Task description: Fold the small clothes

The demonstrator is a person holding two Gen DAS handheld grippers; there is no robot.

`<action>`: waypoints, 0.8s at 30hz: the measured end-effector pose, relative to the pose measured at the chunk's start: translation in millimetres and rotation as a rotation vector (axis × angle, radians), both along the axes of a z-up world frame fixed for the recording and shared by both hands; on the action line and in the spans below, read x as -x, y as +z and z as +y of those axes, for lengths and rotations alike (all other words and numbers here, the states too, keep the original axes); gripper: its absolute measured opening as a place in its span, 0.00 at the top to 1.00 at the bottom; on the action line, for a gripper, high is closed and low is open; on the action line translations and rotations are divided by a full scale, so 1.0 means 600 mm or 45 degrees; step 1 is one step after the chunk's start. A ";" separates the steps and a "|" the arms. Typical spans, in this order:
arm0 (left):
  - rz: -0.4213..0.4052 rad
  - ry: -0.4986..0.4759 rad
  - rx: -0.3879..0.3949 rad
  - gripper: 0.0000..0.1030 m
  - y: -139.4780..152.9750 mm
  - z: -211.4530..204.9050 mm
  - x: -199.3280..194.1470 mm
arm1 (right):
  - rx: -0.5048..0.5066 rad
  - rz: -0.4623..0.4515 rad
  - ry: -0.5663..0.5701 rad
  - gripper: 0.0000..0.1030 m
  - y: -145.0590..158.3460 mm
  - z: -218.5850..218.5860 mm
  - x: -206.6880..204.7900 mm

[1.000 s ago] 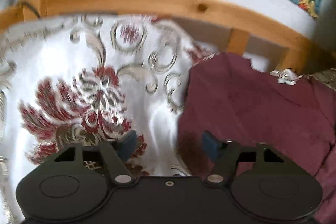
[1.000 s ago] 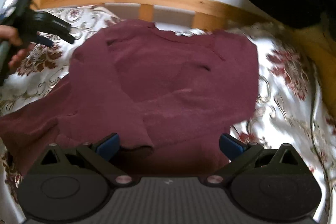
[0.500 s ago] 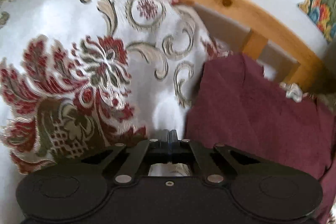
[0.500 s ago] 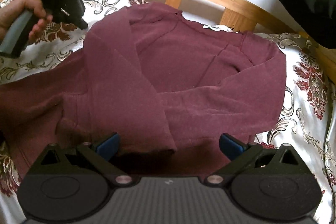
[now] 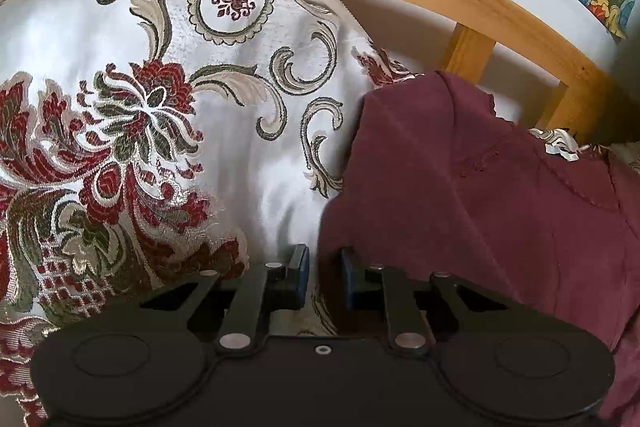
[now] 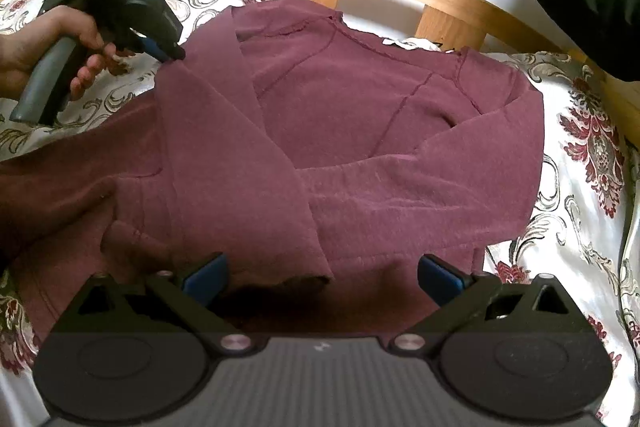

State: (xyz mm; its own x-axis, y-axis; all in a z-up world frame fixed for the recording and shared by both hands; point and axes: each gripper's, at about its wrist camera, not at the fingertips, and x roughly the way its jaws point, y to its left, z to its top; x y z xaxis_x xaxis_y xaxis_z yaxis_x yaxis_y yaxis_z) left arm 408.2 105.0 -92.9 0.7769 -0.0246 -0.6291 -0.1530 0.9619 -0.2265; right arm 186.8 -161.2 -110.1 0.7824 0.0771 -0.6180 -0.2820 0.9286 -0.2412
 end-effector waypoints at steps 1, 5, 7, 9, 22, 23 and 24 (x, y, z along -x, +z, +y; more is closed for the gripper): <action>0.000 -0.006 -0.005 0.80 0.000 0.000 0.001 | -0.002 0.004 -0.003 0.00 0.000 0.000 0.000; -0.003 -0.003 -0.050 0.58 0.009 -0.004 0.007 | -0.002 0.007 -0.009 0.00 -0.002 -0.001 0.000; -0.003 0.023 -0.104 0.36 0.016 -0.009 0.016 | 0.003 -0.006 -0.006 0.00 -0.001 -0.002 0.002; -0.011 0.009 -0.129 0.26 0.022 -0.015 0.027 | 0.003 -0.022 -0.001 0.00 0.002 -0.003 0.003; -0.039 0.124 -0.189 0.01 0.098 -0.046 0.160 | 0.055 -0.061 -0.002 0.00 0.045 -0.041 0.058; -0.035 0.122 -0.136 0.01 0.102 -0.046 0.179 | 0.070 -0.049 0.011 0.00 0.047 -0.043 0.068; -0.028 0.108 -0.096 0.01 0.104 -0.048 0.193 | 0.088 -0.048 0.026 0.00 0.048 -0.044 0.077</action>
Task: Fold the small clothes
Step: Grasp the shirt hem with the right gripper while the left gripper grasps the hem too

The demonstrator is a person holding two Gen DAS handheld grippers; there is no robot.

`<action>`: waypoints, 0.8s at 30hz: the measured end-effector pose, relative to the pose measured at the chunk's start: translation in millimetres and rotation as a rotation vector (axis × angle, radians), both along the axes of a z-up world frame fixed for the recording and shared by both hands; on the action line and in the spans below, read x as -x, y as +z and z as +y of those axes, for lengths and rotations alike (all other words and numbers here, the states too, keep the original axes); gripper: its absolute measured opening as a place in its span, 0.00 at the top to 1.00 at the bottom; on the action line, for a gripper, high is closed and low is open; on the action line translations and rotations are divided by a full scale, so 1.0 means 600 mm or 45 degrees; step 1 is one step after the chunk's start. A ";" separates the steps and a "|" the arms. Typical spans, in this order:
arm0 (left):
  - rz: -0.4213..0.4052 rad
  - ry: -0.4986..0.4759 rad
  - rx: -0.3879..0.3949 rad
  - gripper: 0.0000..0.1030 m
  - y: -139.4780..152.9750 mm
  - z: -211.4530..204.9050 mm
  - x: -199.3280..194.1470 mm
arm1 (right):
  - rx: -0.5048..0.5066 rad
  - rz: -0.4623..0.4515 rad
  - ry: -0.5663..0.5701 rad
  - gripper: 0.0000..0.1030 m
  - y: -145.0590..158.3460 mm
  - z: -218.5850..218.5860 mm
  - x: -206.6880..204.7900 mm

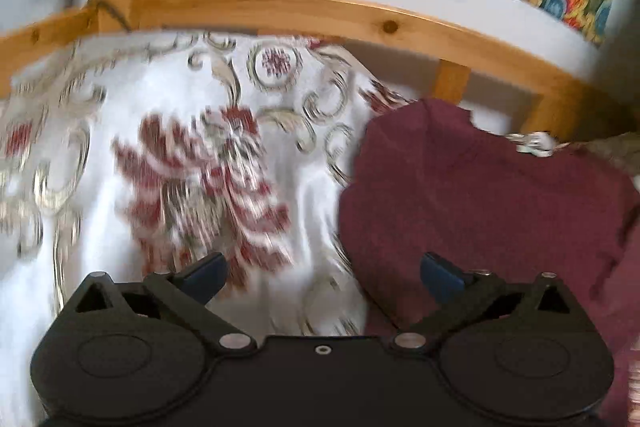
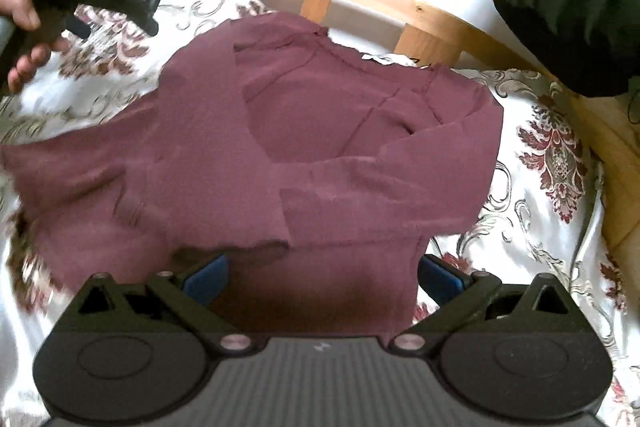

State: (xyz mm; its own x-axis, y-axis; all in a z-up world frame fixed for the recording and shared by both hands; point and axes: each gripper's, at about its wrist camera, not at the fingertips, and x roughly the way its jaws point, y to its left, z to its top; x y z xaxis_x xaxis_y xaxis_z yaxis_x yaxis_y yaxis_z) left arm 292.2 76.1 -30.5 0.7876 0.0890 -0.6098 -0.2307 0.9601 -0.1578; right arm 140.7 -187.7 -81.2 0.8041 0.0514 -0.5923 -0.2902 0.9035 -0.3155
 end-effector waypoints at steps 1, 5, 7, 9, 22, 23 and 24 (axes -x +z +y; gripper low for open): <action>0.014 -0.029 0.033 0.01 0.001 -0.004 0.012 | 0.020 0.000 0.015 0.00 0.001 0.002 0.009; 0.090 -0.187 -0.054 0.01 0.002 -0.037 0.046 | 0.112 0.022 0.086 0.00 0.002 0.018 0.040; 0.121 -0.241 -0.122 0.01 -0.002 -0.055 0.068 | 0.152 0.041 0.136 0.00 0.001 0.027 0.053; 0.153 -0.303 -0.131 0.01 -0.007 -0.067 0.092 | 0.205 0.084 0.190 0.00 -0.004 0.034 0.068; 0.285 -0.648 -0.193 0.01 -0.040 -0.133 0.147 | 0.263 0.167 0.081 0.01 -0.063 0.055 0.054; 0.293 -0.646 -0.191 0.01 -0.041 -0.131 0.147 | 0.228 0.146 0.048 0.02 -0.057 0.049 0.052; 0.297 -0.646 -0.195 0.01 -0.041 -0.132 0.145 | 0.175 0.139 0.015 0.08 -0.051 0.041 0.049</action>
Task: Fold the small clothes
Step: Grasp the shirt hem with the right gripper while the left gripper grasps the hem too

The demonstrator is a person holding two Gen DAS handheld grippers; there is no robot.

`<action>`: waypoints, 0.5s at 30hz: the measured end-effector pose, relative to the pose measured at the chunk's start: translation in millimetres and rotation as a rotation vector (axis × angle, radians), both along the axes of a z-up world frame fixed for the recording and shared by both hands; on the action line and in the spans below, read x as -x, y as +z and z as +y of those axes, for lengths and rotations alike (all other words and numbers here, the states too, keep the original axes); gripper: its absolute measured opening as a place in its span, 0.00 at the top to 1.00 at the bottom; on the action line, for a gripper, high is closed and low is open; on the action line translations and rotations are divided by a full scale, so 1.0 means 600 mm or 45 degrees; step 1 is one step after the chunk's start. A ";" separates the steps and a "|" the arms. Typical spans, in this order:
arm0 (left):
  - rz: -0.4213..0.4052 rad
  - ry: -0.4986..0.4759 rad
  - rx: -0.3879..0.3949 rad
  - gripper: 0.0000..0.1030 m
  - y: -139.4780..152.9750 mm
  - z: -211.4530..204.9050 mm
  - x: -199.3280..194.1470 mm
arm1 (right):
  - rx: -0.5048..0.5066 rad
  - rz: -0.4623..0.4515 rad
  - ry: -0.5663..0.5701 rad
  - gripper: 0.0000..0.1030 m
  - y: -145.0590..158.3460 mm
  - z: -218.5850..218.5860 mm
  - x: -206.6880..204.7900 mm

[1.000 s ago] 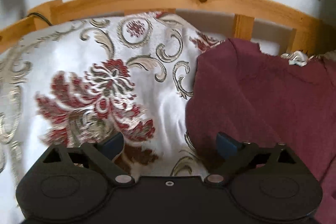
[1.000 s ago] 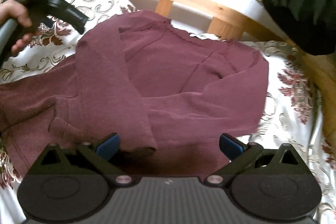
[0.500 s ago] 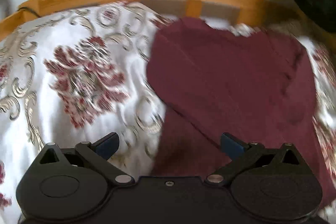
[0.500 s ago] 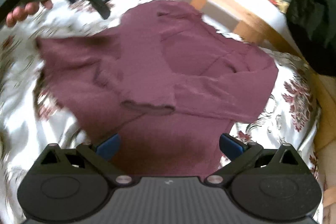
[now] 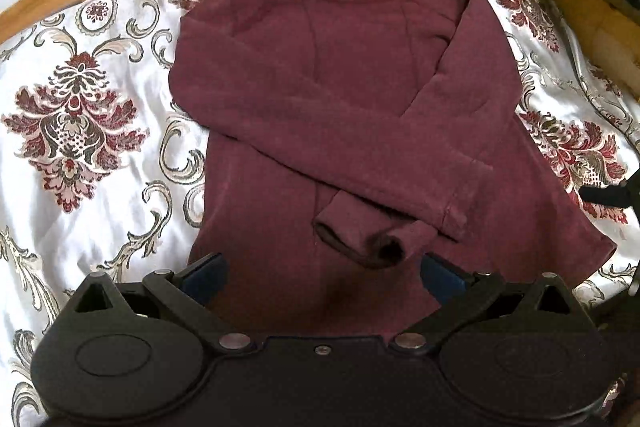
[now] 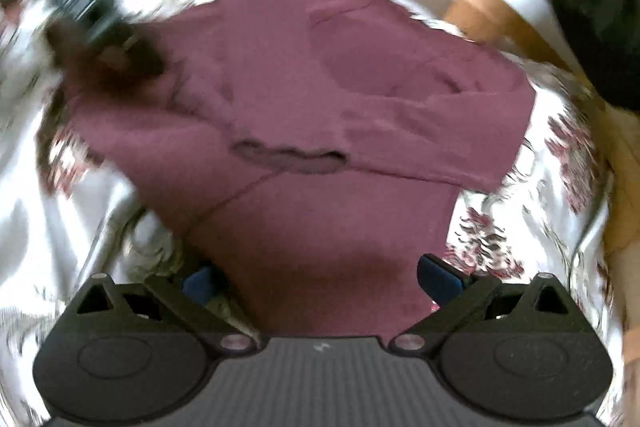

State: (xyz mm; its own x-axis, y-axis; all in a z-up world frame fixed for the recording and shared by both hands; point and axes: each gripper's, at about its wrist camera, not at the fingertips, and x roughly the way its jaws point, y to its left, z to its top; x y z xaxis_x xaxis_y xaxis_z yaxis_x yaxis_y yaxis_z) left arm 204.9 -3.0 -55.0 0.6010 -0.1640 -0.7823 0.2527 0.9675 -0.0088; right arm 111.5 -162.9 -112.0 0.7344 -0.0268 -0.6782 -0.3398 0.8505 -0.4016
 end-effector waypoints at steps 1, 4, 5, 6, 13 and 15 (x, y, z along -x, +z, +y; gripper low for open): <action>-0.004 -0.009 -0.004 0.01 0.001 -0.003 0.001 | -0.073 0.006 -0.039 0.19 0.006 -0.010 -0.005; -0.038 -0.106 0.007 0.01 0.007 -0.017 0.007 | -0.347 0.105 -0.119 0.38 0.022 -0.049 -0.021; -0.055 -0.162 0.009 0.01 0.009 -0.025 0.014 | -0.430 0.129 -0.134 0.43 0.026 -0.061 -0.024; -0.069 -0.207 0.003 0.01 0.010 -0.033 0.020 | -0.477 0.140 -0.146 0.53 0.028 -0.069 -0.027; -0.002 -0.468 -0.175 0.01 -0.021 -0.095 0.038 | -0.688 0.129 -0.214 0.77 0.042 -0.105 -0.039; 0.043 -0.497 -0.238 0.01 -0.037 -0.108 0.037 | -0.718 0.116 -0.218 0.80 0.045 -0.110 -0.038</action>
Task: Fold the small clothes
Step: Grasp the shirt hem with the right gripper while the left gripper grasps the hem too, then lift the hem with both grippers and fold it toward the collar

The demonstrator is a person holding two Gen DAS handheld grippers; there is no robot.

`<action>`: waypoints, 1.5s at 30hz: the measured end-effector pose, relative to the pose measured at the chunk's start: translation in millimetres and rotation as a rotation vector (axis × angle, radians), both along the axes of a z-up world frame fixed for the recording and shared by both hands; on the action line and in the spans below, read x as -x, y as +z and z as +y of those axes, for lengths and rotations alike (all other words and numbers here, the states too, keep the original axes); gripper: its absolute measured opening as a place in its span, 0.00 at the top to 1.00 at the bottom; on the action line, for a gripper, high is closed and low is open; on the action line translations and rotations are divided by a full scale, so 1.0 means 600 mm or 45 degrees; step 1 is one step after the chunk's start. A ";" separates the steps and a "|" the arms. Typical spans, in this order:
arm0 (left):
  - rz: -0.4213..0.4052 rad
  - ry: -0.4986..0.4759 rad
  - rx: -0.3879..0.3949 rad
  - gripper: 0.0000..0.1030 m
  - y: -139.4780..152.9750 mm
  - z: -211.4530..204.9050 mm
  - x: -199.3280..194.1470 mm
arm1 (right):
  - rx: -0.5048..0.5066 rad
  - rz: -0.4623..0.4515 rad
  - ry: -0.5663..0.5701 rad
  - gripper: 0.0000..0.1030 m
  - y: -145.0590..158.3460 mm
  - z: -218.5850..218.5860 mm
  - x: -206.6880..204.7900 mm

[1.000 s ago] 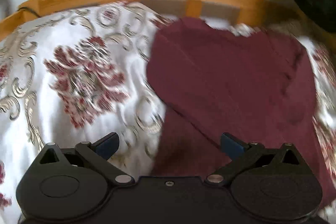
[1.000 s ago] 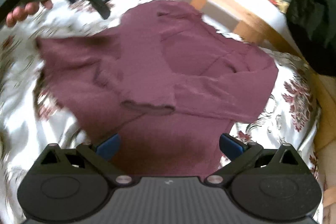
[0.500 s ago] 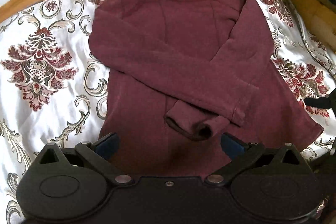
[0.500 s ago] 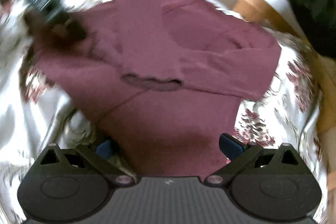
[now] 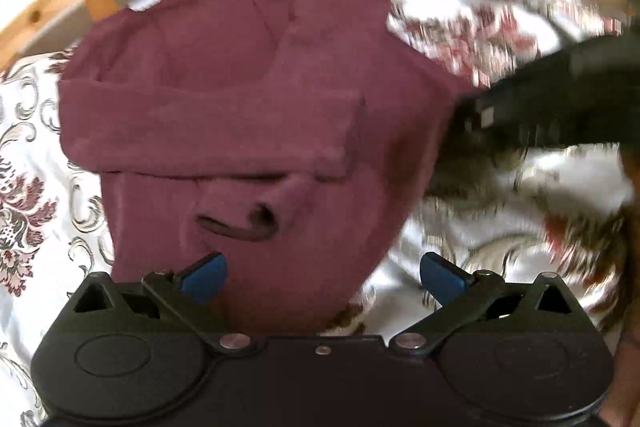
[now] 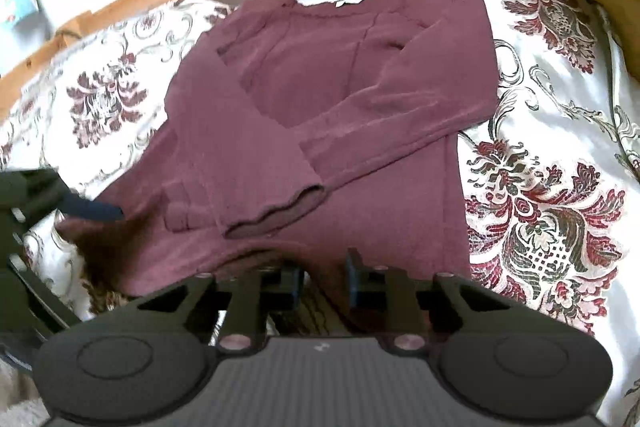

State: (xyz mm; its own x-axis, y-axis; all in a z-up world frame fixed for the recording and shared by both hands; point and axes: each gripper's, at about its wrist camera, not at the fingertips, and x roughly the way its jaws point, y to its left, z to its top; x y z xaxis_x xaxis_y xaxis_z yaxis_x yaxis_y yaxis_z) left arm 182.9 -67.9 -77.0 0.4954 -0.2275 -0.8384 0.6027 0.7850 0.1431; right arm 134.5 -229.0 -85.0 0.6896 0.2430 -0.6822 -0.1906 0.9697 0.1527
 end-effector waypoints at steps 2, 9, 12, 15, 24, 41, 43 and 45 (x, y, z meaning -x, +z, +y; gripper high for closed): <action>0.021 -0.001 -0.065 0.01 -0.015 -0.012 -0.003 | -0.017 -0.021 -0.006 0.82 0.006 -0.005 0.001; 0.043 0.125 -0.092 0.00 -0.027 0.004 -0.018 | -0.017 -0.098 -0.093 0.82 0.022 -0.013 0.010; 0.045 0.244 -0.066 0.00 -0.023 0.025 -0.031 | -0.024 -0.111 -0.115 0.82 0.024 -0.019 0.012; 0.068 0.348 -0.023 0.00 -0.019 0.047 -0.043 | -0.025 -0.118 -0.123 0.82 0.024 -0.020 0.012; -0.074 0.321 -0.034 0.06 -0.001 0.033 -0.025 | -0.026 -0.105 -0.123 0.81 0.022 -0.018 0.013; -0.166 0.359 -0.030 0.38 0.008 0.041 -0.020 | -0.002 -0.278 -0.129 0.90 0.048 -0.017 0.031; -0.171 0.394 -0.062 0.40 0.005 0.044 -0.023 | -0.003 -0.303 -0.135 0.91 0.052 -0.018 0.033; -0.166 0.428 -0.077 0.43 0.003 0.052 -0.028 | -0.002 -0.329 -0.144 0.92 0.056 -0.019 0.036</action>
